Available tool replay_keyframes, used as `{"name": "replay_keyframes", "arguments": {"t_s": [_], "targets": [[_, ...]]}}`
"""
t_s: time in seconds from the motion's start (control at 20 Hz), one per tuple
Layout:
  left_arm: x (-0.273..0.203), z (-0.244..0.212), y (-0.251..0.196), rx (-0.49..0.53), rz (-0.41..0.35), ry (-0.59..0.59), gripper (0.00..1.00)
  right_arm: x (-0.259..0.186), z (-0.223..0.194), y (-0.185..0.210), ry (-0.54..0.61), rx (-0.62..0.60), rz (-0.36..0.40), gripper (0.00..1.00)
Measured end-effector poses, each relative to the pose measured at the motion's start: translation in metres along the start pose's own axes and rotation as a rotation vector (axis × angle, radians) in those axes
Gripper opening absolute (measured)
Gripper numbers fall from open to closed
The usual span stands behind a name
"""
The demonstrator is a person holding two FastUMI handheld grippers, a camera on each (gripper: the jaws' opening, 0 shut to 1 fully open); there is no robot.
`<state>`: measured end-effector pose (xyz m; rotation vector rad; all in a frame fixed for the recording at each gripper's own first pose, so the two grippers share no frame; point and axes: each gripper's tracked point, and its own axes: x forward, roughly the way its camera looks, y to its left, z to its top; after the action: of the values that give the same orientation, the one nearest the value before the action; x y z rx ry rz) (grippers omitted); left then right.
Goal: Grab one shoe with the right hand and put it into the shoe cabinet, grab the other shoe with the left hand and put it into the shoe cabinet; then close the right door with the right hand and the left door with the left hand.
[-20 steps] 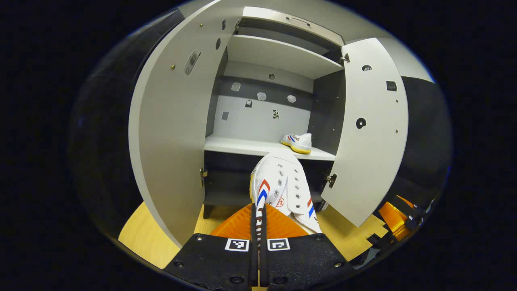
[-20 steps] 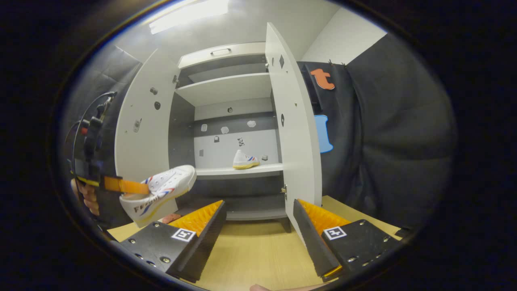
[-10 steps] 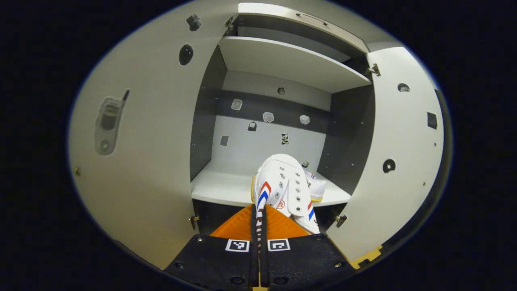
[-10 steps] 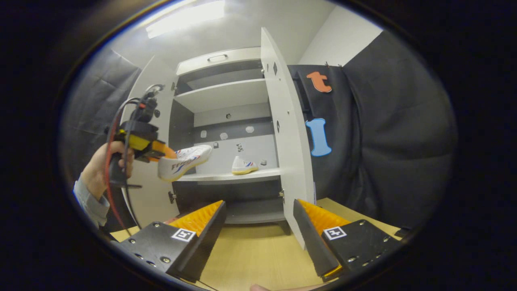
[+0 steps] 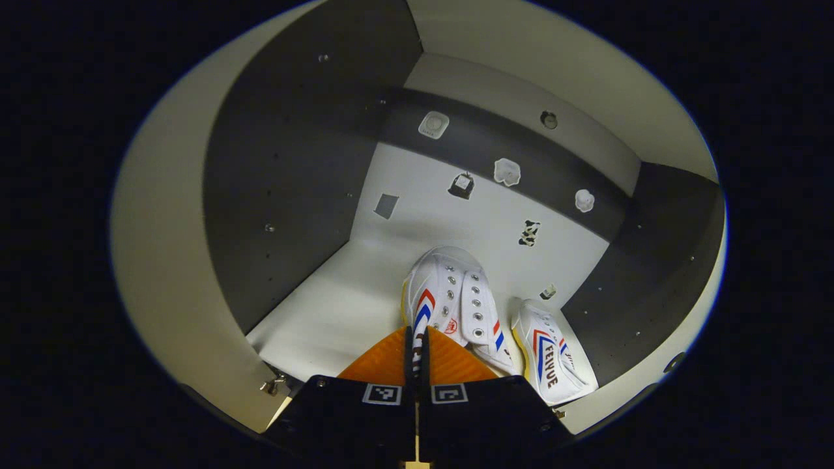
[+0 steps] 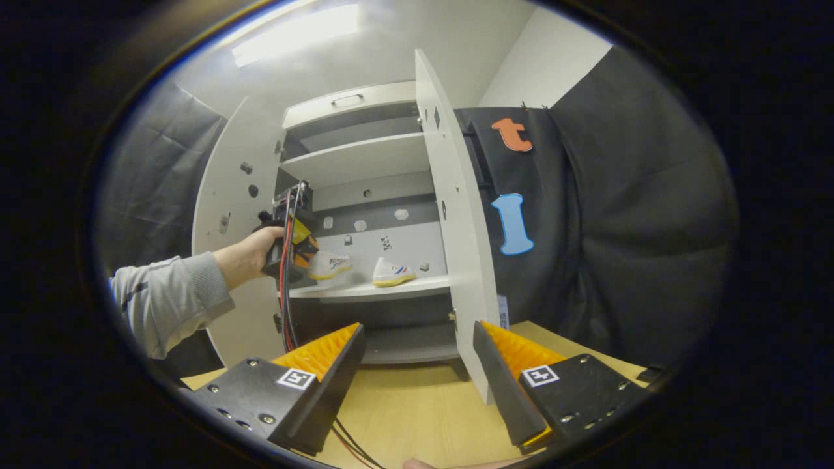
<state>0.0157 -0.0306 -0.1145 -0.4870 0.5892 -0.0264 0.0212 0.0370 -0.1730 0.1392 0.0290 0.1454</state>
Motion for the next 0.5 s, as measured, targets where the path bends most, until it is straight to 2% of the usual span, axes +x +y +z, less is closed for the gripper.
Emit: {"name": "replay_keyframes", "arguments": {"t_s": [0.15,0.5], "targets": [[0.010,0.001,0.000,-0.004,0.003,-0.008,0.02,0.004,-0.004,-0.002,0.008,-0.003,-0.005,0.98],[0.016,-0.006,-0.007,-0.029,-0.047,0.040,0.02,0.013,-0.013,-0.008,0.030,0.001,-0.019,0.97]]}}
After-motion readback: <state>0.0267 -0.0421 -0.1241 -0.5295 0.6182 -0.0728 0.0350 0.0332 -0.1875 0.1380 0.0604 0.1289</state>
